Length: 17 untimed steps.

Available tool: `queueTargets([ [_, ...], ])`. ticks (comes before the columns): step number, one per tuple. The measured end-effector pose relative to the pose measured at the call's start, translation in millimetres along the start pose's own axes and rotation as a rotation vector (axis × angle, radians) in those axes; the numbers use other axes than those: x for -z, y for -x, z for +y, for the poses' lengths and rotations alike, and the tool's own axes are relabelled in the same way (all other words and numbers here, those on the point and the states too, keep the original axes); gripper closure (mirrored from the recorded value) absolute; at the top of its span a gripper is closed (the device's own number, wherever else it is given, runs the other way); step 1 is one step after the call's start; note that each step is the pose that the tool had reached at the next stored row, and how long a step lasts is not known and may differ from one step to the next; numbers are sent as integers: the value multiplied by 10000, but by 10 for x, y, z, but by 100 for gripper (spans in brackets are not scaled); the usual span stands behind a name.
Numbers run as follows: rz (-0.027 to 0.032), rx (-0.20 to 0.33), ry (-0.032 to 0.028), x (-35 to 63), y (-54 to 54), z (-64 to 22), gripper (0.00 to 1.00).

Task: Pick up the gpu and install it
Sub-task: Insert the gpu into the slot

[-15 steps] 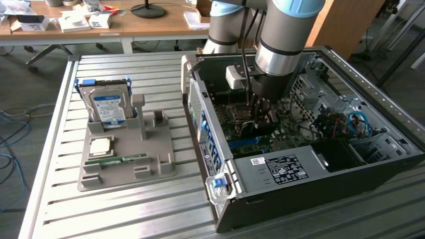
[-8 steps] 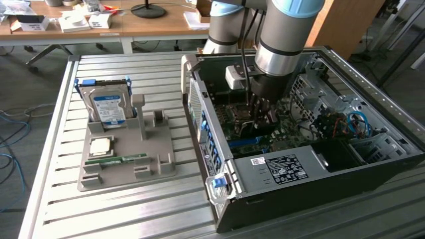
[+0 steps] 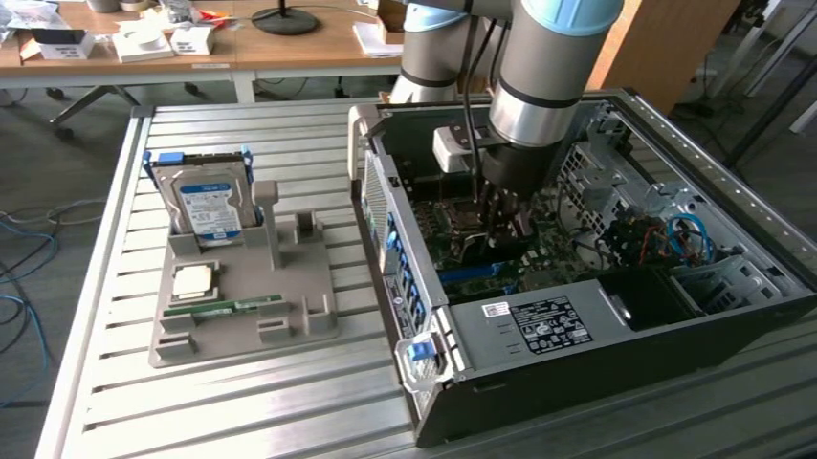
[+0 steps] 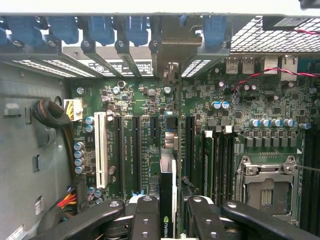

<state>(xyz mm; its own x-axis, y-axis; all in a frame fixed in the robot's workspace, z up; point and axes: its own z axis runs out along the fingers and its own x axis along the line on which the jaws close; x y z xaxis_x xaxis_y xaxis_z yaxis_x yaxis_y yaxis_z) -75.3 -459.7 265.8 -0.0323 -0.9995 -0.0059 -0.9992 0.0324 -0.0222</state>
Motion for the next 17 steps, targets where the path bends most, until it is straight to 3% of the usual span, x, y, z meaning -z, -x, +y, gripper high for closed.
queueTargets([
  [17, -4, -13, -2, -22, 0, 1, 74],
])
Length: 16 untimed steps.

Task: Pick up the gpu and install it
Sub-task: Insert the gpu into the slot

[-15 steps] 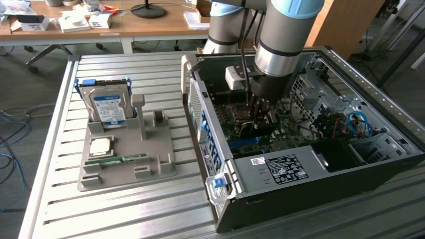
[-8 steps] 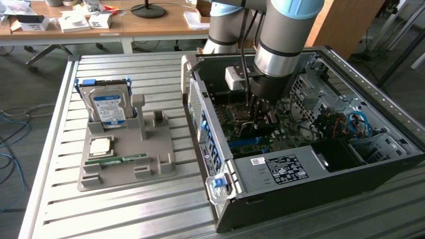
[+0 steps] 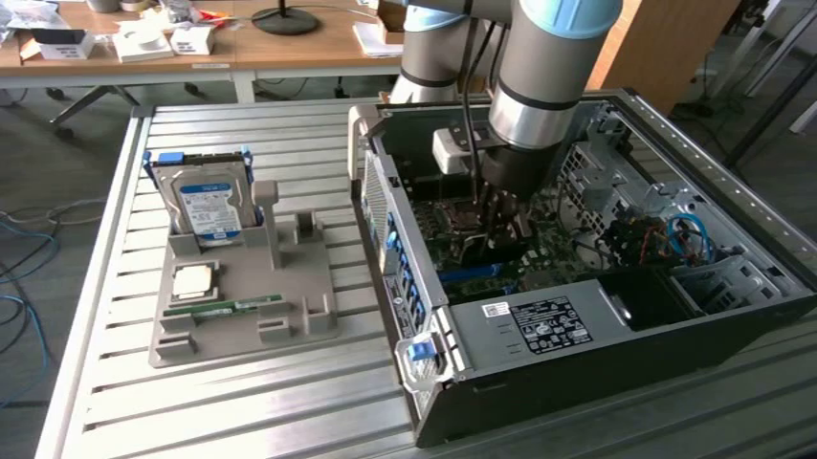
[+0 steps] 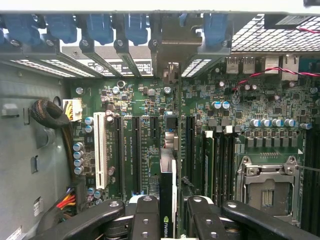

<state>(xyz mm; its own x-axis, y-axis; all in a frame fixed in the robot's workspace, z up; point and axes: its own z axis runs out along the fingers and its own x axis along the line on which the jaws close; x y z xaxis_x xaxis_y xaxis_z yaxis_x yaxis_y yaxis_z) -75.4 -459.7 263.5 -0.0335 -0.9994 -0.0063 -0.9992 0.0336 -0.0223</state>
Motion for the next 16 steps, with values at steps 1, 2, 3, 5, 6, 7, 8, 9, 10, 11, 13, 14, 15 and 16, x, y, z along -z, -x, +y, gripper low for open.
queueTargets([
  [1, 2, -1, 1, -3, 0, 0, 74],
  [2, 3, -2, 1, -5, 0, 0, 74],
  [3, 4, -3, 2, -6, -1, 0, 74],
  [5, 3, -5, 1, -10, 0, 0, 74],
  [6, 3, -8, 1, -11, -1, 0, 74],
  [7, 3, -10, 5, -12, 0, 0, 74],
  [8, 5, -10, 46, -12, 0, -15, 74],
  [9, 5, -9, 46, -12, 0, -15, 74],
  [10, 5, -9, 48, -12, 0, -16, 74],
  [11, 5, -8, 52, -12, 0, -19, 74],
  [13, 6, -9, 63, -12, 0, -23, 74],
  [14, 5, -10, 68, -12, 0, -25, 74],
  [15, 5, -11, 73, -12, 0, -26, 74],
  [16, 6, -10, 80, -13, 0, -26, 74],
])
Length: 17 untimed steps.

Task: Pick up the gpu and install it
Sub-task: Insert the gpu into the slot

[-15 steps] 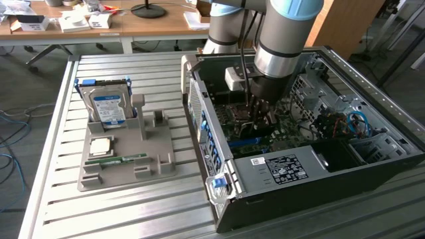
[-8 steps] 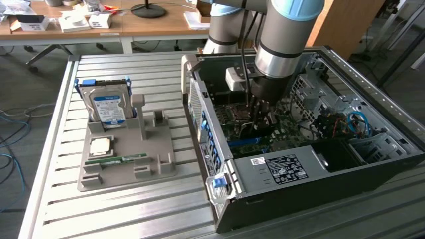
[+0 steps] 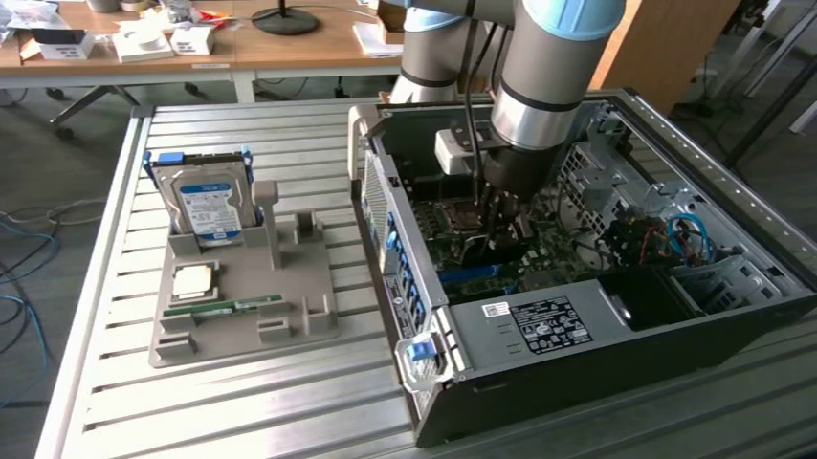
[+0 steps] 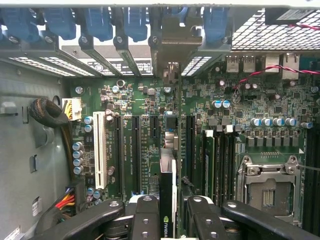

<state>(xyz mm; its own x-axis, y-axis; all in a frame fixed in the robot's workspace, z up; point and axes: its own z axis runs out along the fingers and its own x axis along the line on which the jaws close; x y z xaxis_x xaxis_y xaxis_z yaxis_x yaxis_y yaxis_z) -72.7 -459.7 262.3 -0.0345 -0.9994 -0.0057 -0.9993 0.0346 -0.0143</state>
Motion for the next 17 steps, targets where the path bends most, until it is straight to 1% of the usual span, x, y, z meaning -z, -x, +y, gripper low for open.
queueTargets([
  [17, 0, 0, 0, -6, -1, 10, 74],
])
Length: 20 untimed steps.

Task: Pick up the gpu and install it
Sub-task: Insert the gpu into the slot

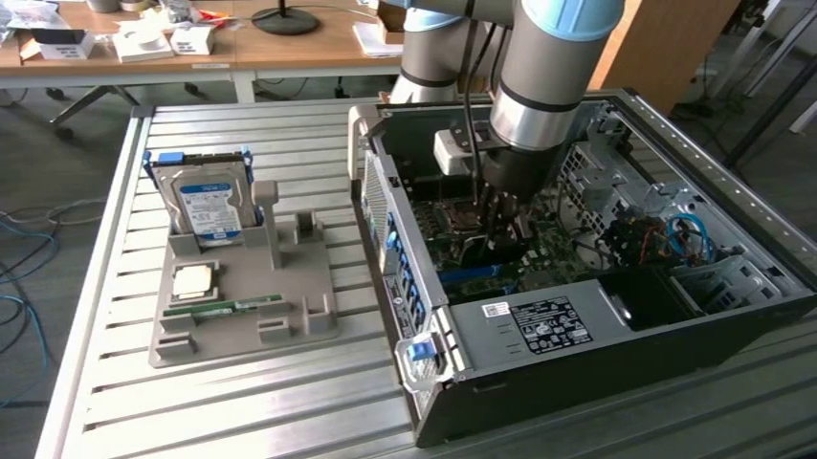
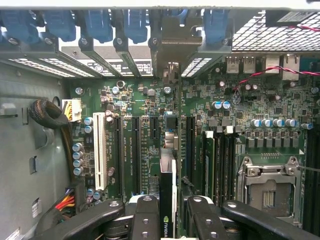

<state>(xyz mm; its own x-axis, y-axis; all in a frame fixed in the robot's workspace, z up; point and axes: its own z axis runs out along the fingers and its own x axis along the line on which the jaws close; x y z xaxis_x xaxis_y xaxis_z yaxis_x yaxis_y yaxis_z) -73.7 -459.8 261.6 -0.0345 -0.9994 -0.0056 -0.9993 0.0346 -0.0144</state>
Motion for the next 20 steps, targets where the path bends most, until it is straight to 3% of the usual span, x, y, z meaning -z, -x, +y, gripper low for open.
queueTargets([
  [20, -1, 0, -2, -33, 1, 0, 74],
])
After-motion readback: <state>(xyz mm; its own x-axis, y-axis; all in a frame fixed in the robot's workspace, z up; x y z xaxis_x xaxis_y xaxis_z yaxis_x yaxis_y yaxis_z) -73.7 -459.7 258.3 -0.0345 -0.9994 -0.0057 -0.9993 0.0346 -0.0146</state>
